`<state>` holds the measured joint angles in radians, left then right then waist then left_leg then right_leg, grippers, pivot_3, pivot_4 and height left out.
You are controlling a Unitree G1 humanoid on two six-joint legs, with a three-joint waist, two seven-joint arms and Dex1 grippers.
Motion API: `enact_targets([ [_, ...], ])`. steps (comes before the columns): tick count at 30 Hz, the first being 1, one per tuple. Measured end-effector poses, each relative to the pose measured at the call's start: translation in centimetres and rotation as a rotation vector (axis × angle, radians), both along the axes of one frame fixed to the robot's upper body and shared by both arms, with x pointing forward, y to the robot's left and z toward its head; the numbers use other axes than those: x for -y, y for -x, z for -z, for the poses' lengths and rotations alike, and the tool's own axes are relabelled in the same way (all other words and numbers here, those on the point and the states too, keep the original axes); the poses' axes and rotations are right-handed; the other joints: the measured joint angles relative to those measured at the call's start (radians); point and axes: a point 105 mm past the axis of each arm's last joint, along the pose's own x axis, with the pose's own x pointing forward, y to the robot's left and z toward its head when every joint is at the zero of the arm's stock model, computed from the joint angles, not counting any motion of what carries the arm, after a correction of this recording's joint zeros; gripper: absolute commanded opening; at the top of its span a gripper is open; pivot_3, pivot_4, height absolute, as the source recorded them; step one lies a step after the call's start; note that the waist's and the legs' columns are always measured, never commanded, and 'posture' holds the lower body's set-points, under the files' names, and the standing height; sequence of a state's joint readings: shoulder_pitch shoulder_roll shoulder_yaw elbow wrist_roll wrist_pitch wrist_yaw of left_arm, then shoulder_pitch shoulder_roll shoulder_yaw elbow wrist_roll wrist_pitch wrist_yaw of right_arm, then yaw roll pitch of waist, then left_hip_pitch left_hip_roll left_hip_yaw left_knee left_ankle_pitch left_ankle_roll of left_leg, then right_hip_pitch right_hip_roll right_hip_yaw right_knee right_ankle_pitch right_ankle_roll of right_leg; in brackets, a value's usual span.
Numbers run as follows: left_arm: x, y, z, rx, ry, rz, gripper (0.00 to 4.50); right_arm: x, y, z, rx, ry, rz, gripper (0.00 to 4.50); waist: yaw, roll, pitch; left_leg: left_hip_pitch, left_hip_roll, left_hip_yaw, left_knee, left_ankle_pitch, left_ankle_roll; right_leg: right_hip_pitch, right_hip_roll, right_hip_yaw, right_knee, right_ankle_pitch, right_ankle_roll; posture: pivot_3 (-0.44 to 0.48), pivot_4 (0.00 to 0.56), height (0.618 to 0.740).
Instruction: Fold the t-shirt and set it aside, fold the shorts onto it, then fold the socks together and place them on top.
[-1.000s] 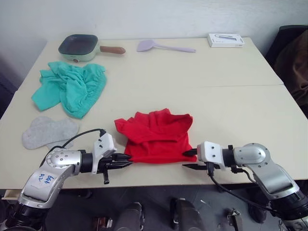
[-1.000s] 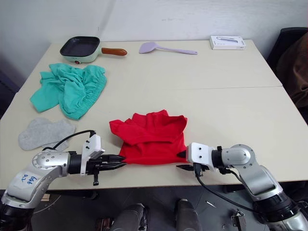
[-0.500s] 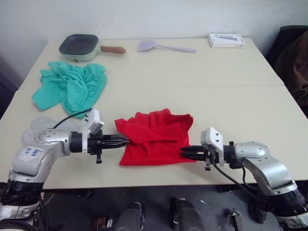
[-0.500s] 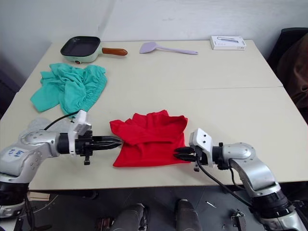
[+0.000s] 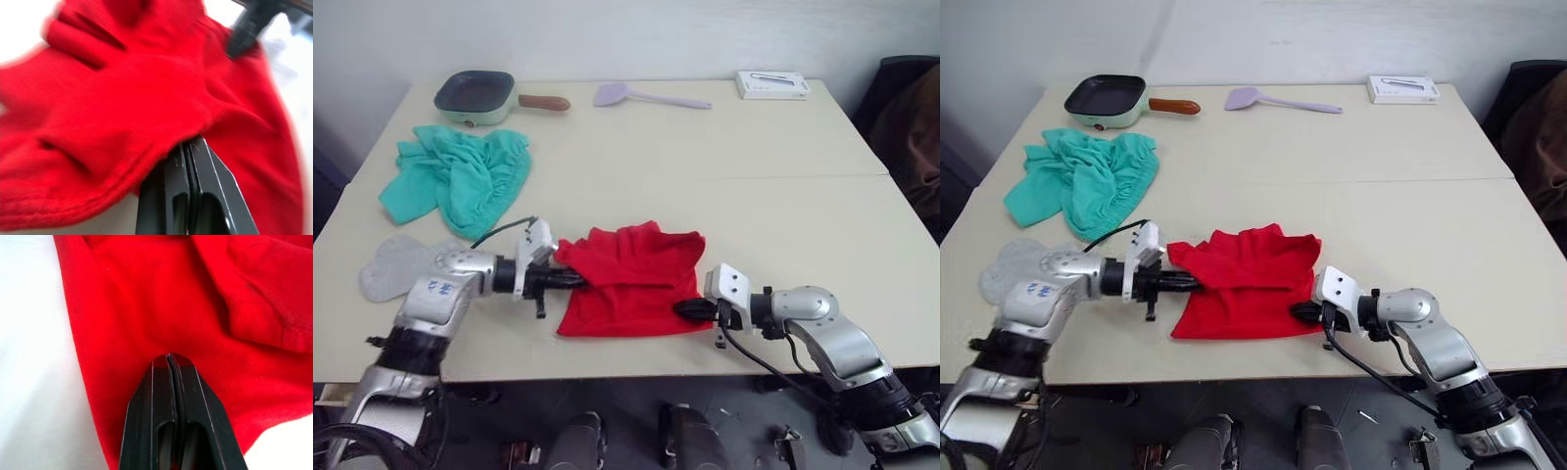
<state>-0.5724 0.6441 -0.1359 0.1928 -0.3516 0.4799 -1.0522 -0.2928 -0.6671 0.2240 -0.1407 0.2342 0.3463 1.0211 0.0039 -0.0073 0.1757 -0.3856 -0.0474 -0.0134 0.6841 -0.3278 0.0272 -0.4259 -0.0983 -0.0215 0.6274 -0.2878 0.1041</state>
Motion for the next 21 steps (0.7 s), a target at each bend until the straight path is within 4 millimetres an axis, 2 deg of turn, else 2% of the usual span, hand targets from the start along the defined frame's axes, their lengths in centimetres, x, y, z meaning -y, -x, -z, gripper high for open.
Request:
enact_targets([
  [5, -0.2, -4.7, -0.8, 0.059, 0.089, -0.21, 0.01, -0.2, 0.0, -0.2, -0.013, 0.007, 0.006, 0.03, 0.001, -0.001, 0.0, -0.001, 0.0, 0.0, 0.0, 0.0, 0.0, -0.001, 0.001, -0.001, 0.001, 0.0, 0.0, 0.0, 0.15, 0.74],
  [8, -1.4, -7.6, -3.1, 0.047, 0.226, -0.388, 0.01, -0.3, -0.3, -0.4, -0.017, 0.012, 0.012, 0.03, 0.0, -0.002, 0.001, -0.002, 0.0, 0.0, 0.001, 0.0, 0.0, -0.001, 0.001, -0.002, 0.002, 0.0, 0.001, 0.0, 0.15, 0.74],
  [10, -2.3, -7.8, -4.7, 0.058, 0.269, -0.41, 0.01, -0.3, -0.3, -0.6, -0.024, 0.014, 0.016, 0.03, -0.006, -0.002, 0.0, -0.001, 0.0, 0.001, 0.0, 0.0, 0.0, -0.002, 0.001, -0.001, 0.004, 0.0, 0.001, 0.0, 0.15, 0.74],
  [12, -2.5, -6.9, -4.8, 0.045, 0.265, -0.36, 0.01, -0.2, -0.3, -0.7, -0.031, 0.015, 0.02, 0.03, -0.008, -0.002, 0.0, -0.001, 0.0, 0.001, -0.001, 0.0, 0.0, -0.002, 0.001, -0.001, 0.004, 0.0, 0.001, 0.0, 0.15, 0.74],
  [15, -2.4, -2.7, -3.5, -0.061, 0.238, -0.18, 0.01, -0.1, -0.5, -1.2, -0.067, -0.01, 0.039, 0.03, -0.013, -0.002, 0.0, -0.003, 0.001, 0.0, -0.001, 0.0, -0.001, -0.002, 0.001, 0.0, 0.002, 0.0, 0.001, 0.0, 0.15, 0.74],
  [17, -1.8, -0.1, -3.4, -0.119, 0.228, -0.071, 0.01, -0.1, -0.7, -2.1, -0.083, -0.043, 0.05, 0.03, -0.008, -0.002, 0.001, -0.003, 0.001, -0.001, 0.0, 0.0, -0.001, -0.002, 0.0, 0.0, 0.001, 0.0, 0.001, 0.0, 0.15, 0.74],
  [19, -0.6, 1.9, -4.2, -0.124, 0.213, 0.035, 0.01, -0.7, -0.9, -3.4, -0.089, -0.095, 0.038, 0.03, -0.001, -0.001, 0.001, -0.003, 0.001, -0.003, 0.0, 0.0, -0.001, -0.001, -0.001, -0.001, 0.0, 0.0, 0.001, 0.0, 0.15, 0.74],
  [21, 1.0, 2.9, -4.7, -0.09, 0.181, 0.104, 0.01, -1.6, -1.1, -4.8, -0.091, -0.148, 0.008, 0.03, 0.007, -0.001, 0.001, -0.002, -0.001, -0.003, 0.0, 0.0, 0.0, 0.0, -0.001, 0.0, -0.001, 0.001, 0.001, 0.0, 0.15, 0.74],
])
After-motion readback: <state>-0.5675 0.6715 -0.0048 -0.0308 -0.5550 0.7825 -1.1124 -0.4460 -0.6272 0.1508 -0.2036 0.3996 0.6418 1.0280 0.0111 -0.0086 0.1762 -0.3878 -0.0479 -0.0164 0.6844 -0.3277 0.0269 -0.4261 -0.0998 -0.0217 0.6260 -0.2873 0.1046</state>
